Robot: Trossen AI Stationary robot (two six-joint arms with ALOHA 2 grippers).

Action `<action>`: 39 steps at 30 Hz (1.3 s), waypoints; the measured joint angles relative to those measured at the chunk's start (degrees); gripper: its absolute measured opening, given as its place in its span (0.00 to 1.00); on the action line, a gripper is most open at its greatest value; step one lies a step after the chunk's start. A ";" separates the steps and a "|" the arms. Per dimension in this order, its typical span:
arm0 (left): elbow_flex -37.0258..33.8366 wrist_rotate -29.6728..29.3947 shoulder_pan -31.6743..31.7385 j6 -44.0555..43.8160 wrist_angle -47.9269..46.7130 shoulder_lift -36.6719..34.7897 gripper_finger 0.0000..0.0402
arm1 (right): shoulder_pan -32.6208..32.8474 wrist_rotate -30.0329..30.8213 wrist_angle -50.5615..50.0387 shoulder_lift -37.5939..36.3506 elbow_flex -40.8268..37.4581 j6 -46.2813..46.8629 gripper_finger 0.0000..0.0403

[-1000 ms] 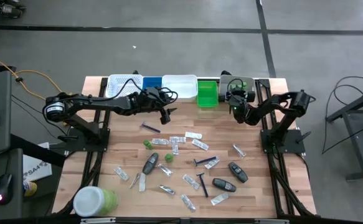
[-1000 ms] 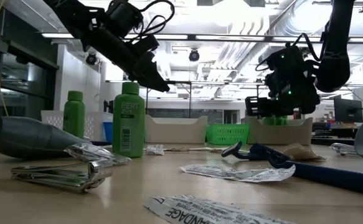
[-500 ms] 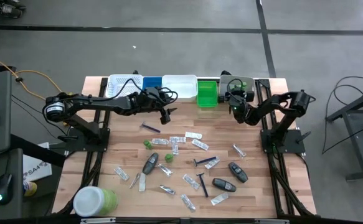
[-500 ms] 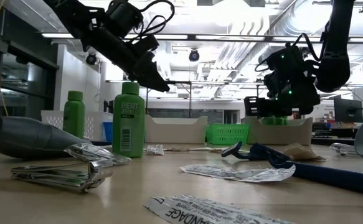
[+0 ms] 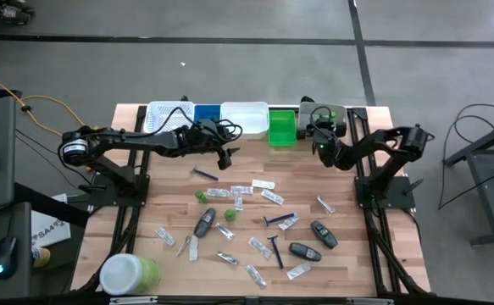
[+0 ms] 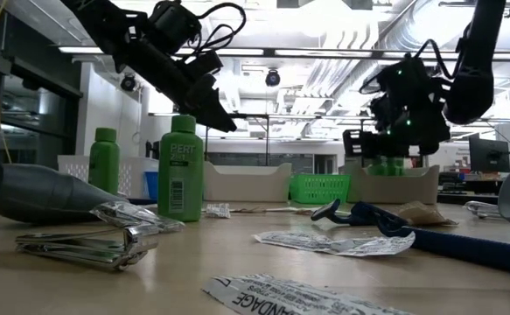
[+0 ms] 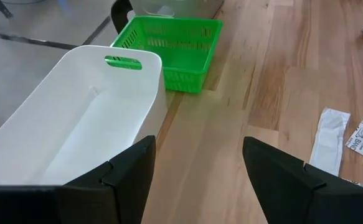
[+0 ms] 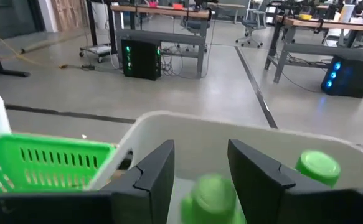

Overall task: Pick & Place Travel size toiletries
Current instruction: Put the shampoo into the gray bin

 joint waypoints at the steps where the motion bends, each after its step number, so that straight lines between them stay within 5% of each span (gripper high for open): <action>1: 0.00 0.00 0.00 0.00 0.02 0.00 0.60 | 0.00 -0.04 -0.16 -0.90 0.00 -0.54 0.36; 17: -0.02 -3.64 0.00 -1.41 -4.30 -1.89 0.60 | 0.00 -2.55 -15.46 -20.02 0.00 -2.80 0.36; 29: -1.34 -6.88 -1.58 -12.28 -21.79 -9.90 0.60 | 0.11 -23.51 -20.33 -25.68 0.00 -10.23 0.35; 39: -8.32 -7.48 -7.11 -16.77 -26.27 -18.46 0.60 | 0.11 -29.66 -20.41 -25.68 0.00 -14.15 0.35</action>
